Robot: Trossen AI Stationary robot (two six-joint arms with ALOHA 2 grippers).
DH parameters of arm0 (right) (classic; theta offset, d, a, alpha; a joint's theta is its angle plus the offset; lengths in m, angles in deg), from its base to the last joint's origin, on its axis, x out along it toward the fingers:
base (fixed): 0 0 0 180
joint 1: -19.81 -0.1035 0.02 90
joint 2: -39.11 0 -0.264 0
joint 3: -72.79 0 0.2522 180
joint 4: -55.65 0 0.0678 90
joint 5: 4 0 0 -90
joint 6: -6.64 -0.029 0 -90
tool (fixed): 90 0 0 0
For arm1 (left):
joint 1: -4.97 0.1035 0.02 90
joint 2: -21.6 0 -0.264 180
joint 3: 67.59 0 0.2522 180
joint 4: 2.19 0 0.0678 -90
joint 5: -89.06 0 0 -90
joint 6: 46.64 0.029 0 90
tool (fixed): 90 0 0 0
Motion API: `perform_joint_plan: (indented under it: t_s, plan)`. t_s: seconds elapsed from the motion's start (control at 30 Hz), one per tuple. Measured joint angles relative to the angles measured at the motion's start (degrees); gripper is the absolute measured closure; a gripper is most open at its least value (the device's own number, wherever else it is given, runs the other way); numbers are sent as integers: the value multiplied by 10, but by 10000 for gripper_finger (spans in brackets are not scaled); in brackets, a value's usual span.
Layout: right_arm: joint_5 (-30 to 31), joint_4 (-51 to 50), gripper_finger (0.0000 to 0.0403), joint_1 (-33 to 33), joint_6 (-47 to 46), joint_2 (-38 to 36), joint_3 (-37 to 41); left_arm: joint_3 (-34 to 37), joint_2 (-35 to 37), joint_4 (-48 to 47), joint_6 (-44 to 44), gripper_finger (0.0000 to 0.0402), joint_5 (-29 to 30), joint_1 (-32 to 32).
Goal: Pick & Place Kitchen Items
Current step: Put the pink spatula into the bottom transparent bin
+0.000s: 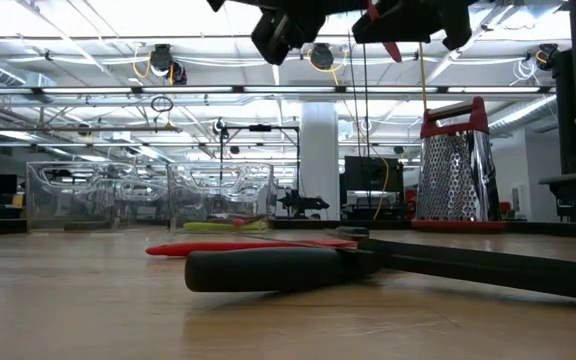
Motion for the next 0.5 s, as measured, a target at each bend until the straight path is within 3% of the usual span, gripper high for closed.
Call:
perform_joint_plan:
  t_s: [0.27,0.5]
  plan:
    - [63,-23,318,-12,6,0,1,0,-1,3,-4,401,1,16]
    - [60,-56,377,-12,-12,0,1,0,-1,1,4,401,16,19]
